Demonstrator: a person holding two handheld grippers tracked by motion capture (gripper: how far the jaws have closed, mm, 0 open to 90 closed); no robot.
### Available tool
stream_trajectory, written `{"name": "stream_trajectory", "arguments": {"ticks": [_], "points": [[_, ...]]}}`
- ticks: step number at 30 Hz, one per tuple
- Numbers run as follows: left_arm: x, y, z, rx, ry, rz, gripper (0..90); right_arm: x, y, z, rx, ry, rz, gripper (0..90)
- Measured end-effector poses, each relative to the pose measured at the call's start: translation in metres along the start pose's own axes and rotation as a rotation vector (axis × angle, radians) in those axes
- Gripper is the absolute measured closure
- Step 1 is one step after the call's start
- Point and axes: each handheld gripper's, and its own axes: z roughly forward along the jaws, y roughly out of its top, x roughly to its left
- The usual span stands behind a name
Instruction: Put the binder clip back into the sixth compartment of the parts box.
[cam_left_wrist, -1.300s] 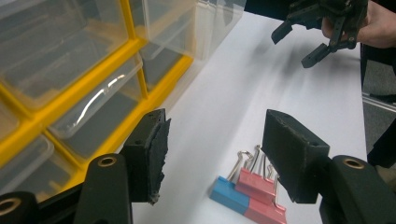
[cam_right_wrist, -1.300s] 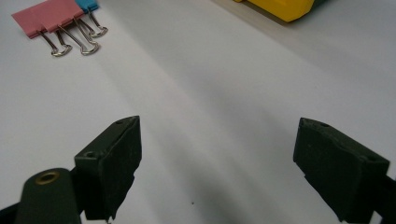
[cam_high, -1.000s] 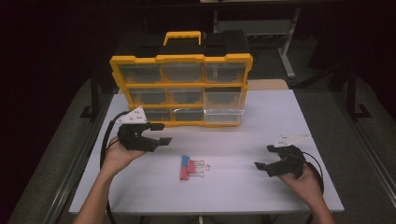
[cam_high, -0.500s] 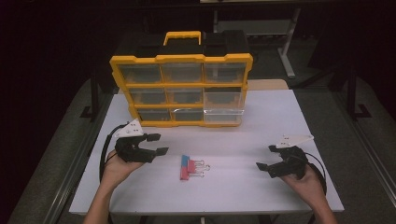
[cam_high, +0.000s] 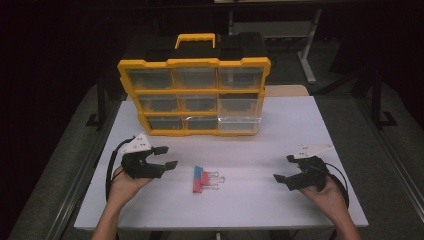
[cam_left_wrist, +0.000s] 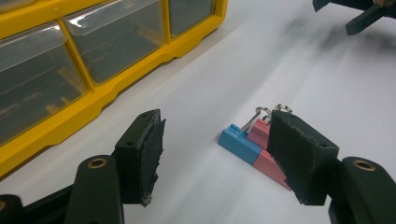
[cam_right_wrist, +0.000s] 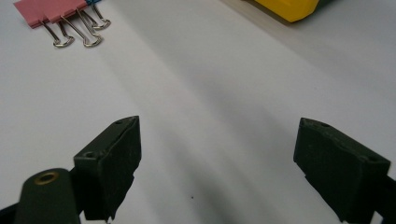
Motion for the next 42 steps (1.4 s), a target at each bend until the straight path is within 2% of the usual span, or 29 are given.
{"name": "stream_trajectory", "arguments": {"ticks": [7, 11, 12, 16, 21, 23, 29, 30, 34, 42], "points": [[0.001, -0.007, -0.004, -0.002, 0.016, -0.019, 32.3, -0.001, 0.003, -0.002, -0.013, 0.005, -0.007, 14.1], [0.001, -0.008, -0.005, -0.001, 0.017, -0.016, 31.2, 0.002, 0.007, -0.001, -0.013, 0.03, -0.005, 14.6], [0.0, -0.008, -0.005, -0.003, 0.02, -0.019, 30.8, 0.004, 0.01, 0.0, -0.021, 0.049, -0.012, 14.6], [0.002, -0.009, -0.006, -0.009, 0.017, -0.027, 29.5, 0.008, 0.017, 0.001, -0.007, 0.064, -0.018, 14.9], [0.003, -0.009, -0.008, -0.02, 0.02, -0.029, 29.4, 0.007, 0.021, -0.001, -0.011, 0.082, -0.024, 16.3], [0.004, -0.009, -0.008, -0.02, 0.023, -0.031, 29.1, 0.006, 0.025, -0.002, -0.007, 0.095, -0.008, 16.3], [0.004, -0.01, -0.007, -0.012, 0.022, -0.034, 28.2, 0.005, 0.028, -0.002, 0.0, 0.103, -0.003, 16.3], [0.004, -0.01, -0.007, -0.01, 0.024, -0.03, 28.0, 0.003, 0.028, -0.001, -0.004, 0.101, -0.016, 16.4], [0.004, -0.01, -0.008, -0.02, 0.023, -0.033, 27.5, 0.003, 0.031, 0.0, 0.007, 0.104, -0.006, 16.4], [0.004, -0.011, -0.007, -0.02, 0.025, -0.035, 26.9, 0.007, 0.044, 0.001, 0.003, 0.113, -0.047, 17.2]]}}
